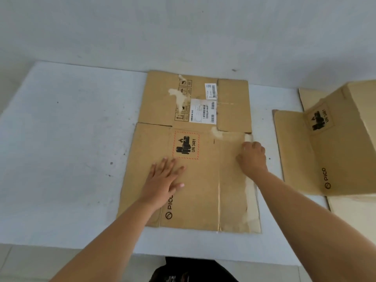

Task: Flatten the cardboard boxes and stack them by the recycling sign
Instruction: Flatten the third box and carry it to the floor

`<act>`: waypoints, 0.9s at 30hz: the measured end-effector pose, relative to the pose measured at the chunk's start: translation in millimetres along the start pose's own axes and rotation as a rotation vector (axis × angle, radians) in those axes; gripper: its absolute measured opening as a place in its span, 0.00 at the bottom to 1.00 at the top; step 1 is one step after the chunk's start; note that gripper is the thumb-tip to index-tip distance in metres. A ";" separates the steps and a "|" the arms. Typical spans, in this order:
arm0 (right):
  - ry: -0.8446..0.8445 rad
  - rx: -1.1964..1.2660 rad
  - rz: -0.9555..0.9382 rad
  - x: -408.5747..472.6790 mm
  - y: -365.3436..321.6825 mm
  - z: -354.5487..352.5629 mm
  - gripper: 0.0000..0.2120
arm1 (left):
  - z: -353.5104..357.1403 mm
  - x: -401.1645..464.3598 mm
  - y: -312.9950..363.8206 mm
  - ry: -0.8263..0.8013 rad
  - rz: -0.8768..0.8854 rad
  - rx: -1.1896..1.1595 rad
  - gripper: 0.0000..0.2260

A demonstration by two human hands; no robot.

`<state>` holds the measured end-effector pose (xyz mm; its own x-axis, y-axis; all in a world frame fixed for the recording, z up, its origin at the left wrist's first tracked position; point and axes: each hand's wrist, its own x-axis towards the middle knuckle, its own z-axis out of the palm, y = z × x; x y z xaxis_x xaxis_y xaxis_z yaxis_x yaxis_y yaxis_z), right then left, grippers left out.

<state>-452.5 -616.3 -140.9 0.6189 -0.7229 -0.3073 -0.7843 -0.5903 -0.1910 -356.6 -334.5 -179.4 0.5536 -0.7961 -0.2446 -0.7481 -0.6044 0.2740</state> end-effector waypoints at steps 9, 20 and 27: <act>-0.008 -0.026 -0.068 46.9 -19.4 28.4 0.31 | -31.4 103.7 -26.6 0.061 -0.341 -0.022 0.25; -0.145 -0.012 -0.050 79.6 -22.1 22.6 0.39 | -46.9 144.5 -55.7 0.069 -0.518 -0.035 0.25; -0.015 -0.019 0.029 68.9 -29.1 12.5 0.38 | -65.5 143.3 -51.2 0.025 -0.640 -0.144 0.28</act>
<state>-387.6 -644.4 -168.1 0.5951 -0.7345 -0.3260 -0.8008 -0.5760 -0.1641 -215.0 -419.6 -167.6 0.8827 -0.2773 -0.3794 -0.2129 -0.9557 0.2033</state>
